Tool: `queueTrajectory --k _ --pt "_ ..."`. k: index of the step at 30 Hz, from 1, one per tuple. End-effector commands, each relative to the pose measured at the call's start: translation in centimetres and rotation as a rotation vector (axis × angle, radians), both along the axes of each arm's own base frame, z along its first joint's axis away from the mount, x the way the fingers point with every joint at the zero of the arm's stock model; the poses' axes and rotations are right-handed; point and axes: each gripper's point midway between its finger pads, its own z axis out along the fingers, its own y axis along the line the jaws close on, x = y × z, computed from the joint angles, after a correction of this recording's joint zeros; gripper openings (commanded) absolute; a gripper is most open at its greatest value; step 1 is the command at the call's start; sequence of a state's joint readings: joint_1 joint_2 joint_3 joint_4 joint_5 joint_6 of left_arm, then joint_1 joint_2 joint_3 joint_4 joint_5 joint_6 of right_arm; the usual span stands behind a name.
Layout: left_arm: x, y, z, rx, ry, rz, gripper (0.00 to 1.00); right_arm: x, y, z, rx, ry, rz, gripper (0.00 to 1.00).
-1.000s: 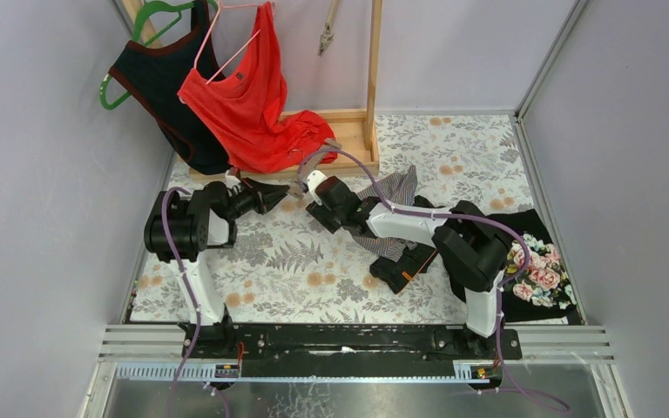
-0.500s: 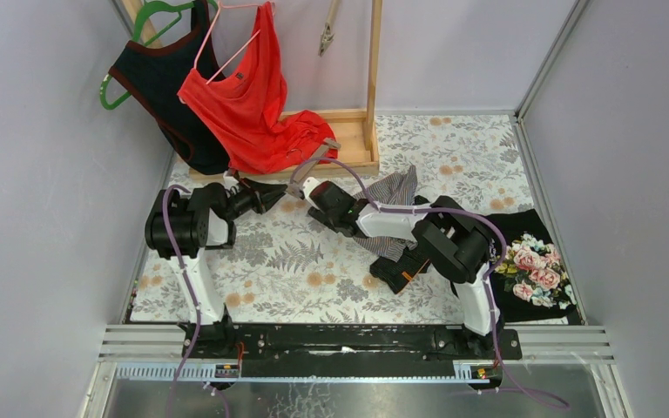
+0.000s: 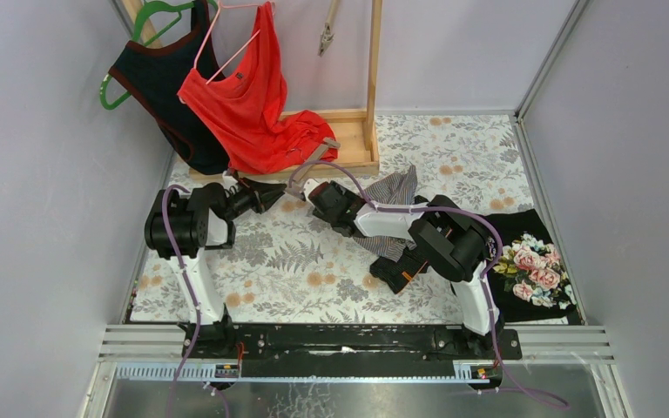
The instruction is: Clip the underwear to the hanger
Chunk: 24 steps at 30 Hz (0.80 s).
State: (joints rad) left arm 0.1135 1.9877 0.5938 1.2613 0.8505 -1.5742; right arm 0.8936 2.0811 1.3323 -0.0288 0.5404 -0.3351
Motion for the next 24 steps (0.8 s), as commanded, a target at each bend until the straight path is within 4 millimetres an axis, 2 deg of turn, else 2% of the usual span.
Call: queueTrajectory --k 1,7,19,21,22,24 --pt "0.3 0.4 1.4 0.007 -0.083 0.0 0.0 0.2 -1.2 1.2 -0.044 -0.024 -0.018 0.64" --pt "0.3 0.5 1.4 0.008 -0.084 0.003 0.0 0.5 -1.3 0.0 -0.081 -0.031 -0.015 0.63" --pt "0.4 0.7 1.2 0.005 -0.08 0.005 0.0 1.1 -0.8 -2.0 -0.062 -0.093 0.036 0.53" --pt "0.3 0.7 1.2 0.003 -0.08 0.004 0.0 1.1 -0.8 -2.4 -0.072 -0.096 0.044 0.45" --pt "0.4 0.6 1.2 0.003 -0.081 0.004 0.0 1.1 -0.9 -2.5 -0.075 -0.095 0.047 0.37" --pt "0.4 0.7 1.2 0.003 -0.082 0.005 0.0 1.1 -0.9 -2.6 -0.075 -0.103 0.047 0.12"
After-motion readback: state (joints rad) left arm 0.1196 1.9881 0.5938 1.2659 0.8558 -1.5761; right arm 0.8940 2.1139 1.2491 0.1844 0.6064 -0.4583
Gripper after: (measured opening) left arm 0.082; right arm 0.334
